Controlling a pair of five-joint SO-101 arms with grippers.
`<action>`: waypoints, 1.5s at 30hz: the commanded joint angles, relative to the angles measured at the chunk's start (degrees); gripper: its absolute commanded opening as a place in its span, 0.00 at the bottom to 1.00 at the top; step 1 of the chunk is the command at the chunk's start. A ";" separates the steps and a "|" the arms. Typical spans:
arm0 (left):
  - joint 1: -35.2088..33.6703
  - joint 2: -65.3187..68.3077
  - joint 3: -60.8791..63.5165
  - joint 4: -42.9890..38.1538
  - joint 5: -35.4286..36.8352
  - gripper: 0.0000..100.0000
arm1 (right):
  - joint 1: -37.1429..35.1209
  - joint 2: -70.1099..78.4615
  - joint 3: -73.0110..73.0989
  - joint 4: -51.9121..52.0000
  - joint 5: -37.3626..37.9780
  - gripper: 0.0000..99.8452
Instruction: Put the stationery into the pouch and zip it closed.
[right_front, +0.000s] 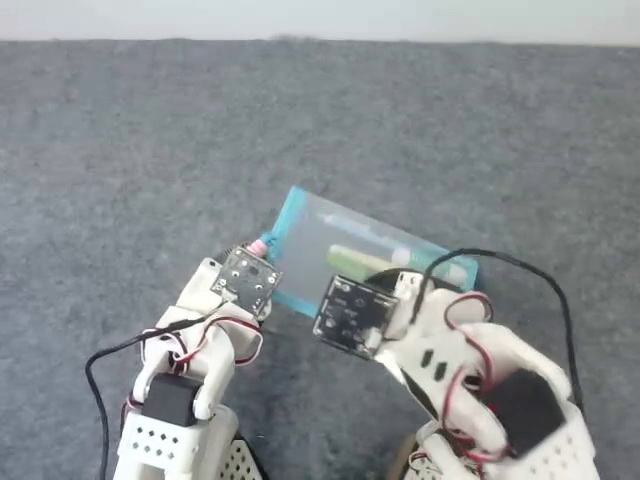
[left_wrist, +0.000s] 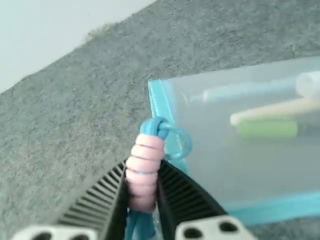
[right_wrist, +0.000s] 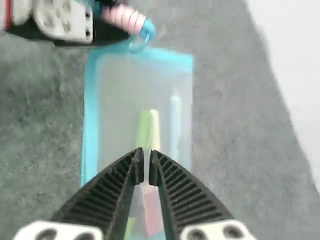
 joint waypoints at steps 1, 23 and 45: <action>0.62 -0.62 -1.10 -2.37 -0.53 0.01 | -1.98 4.18 -1.05 0.22 -5.63 0.01; 0.18 -0.70 -1.27 -2.37 -0.35 0.01 | -15.96 8.48 32.79 -34.42 -14.33 0.29; -0.09 -0.79 -1.36 -2.46 1.85 0.24 | 22.99 7.87 35.16 -24.92 -4.48 0.11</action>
